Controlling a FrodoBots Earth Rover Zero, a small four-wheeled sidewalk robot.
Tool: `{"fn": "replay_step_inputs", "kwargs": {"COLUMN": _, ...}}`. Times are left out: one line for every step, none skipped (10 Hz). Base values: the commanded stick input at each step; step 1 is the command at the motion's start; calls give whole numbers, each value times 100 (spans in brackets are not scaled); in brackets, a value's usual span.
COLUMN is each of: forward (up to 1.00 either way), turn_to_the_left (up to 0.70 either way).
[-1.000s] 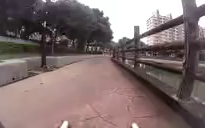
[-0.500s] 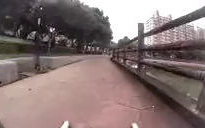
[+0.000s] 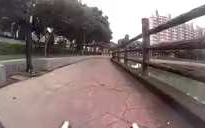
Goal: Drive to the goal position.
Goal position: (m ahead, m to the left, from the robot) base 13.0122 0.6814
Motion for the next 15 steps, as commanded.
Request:
{"fn": "replay_step_inputs", "kwargs": {"forward": 70, "turn_to_the_left": 0}}
{"fn": "replay_step_inputs", "kwargs": {"forward": 70, "turn_to_the_left": 0}}
{"fn": "replay_step_inputs", "kwargs": {"forward": 70, "turn_to_the_left": 0}}
{"fn": "replay_step_inputs", "kwargs": {"forward": 70, "turn_to_the_left": 0}}
{"fn": "replay_step_inputs", "kwargs": {"forward": 70, "turn_to_the_left": 0}}
{"fn": "replay_step_inputs", "kwargs": {"forward": 70, "turn_to_the_left": 0}}
{"fn": "replay_step_inputs", "kwargs": {"forward": 70, "turn_to_the_left": 0}}
{"fn": "replay_step_inputs", "kwargs": {"forward": 70, "turn_to_the_left": 0}}
{"fn": "replay_step_inputs", "kwargs": {"forward": 70, "turn_to_the_left": 0}}
{"fn": "replay_step_inputs", "kwargs": {"forward": 70, "turn_to_the_left": 0}}
{"fn": "replay_step_inputs", "kwargs": {"forward": 70, "turn_to_the_left": 0}}
{"fn": "replay_step_inputs", "kwargs": {"forward": 70, "turn_to_the_left": 0}}
{"fn": "replay_step_inputs", "kwargs": {"forward": 70, "turn_to_the_left": 0}}
{"fn": "replay_step_inputs", "kwargs": {"forward": 70, "turn_to_the_left": 0}}
{"fn": "replay_step_inputs", "kwargs": {"forward": 70, "turn_to_the_left": 0}}
